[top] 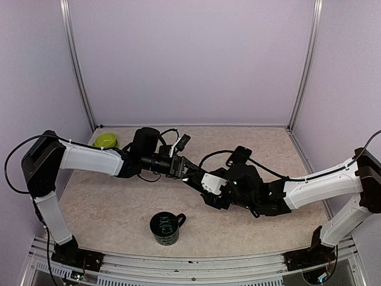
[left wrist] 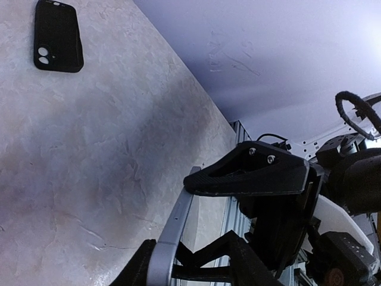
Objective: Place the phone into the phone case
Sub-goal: Pass from the right arm to the left
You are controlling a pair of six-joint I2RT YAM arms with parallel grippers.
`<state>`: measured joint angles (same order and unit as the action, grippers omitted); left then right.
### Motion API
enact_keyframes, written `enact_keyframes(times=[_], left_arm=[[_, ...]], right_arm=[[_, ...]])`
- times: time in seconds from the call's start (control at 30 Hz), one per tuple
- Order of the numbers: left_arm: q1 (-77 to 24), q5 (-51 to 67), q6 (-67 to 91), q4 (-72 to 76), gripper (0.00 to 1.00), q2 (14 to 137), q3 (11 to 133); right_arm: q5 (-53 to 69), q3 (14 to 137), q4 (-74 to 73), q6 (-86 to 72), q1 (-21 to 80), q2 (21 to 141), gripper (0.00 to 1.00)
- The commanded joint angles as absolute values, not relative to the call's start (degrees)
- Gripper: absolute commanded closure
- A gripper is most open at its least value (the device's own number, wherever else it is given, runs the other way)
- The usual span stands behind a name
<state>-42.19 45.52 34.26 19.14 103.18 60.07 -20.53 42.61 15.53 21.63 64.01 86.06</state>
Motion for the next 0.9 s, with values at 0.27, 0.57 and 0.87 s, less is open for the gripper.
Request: enact_keyframes(times=[0.27,0.57,0.87], left_arm=[[-42.95,47.02,32.61,18.77,0.81,103.89,61.02],[-43.06,47.24,32.54,18.81,1.00,104.57,61.17],[-41.14,43.40,34.21,23.33,1.00,102.09,57.83]], right_arm=[[-22.21,45.09,19.98,22.92,64.78,86.22,0.42],[-22.97,45.09,20.39,23.53,64.78,85.97,0.41],[-26.56,44.02,21.03,23.29,64.75,84.64,0.10]])
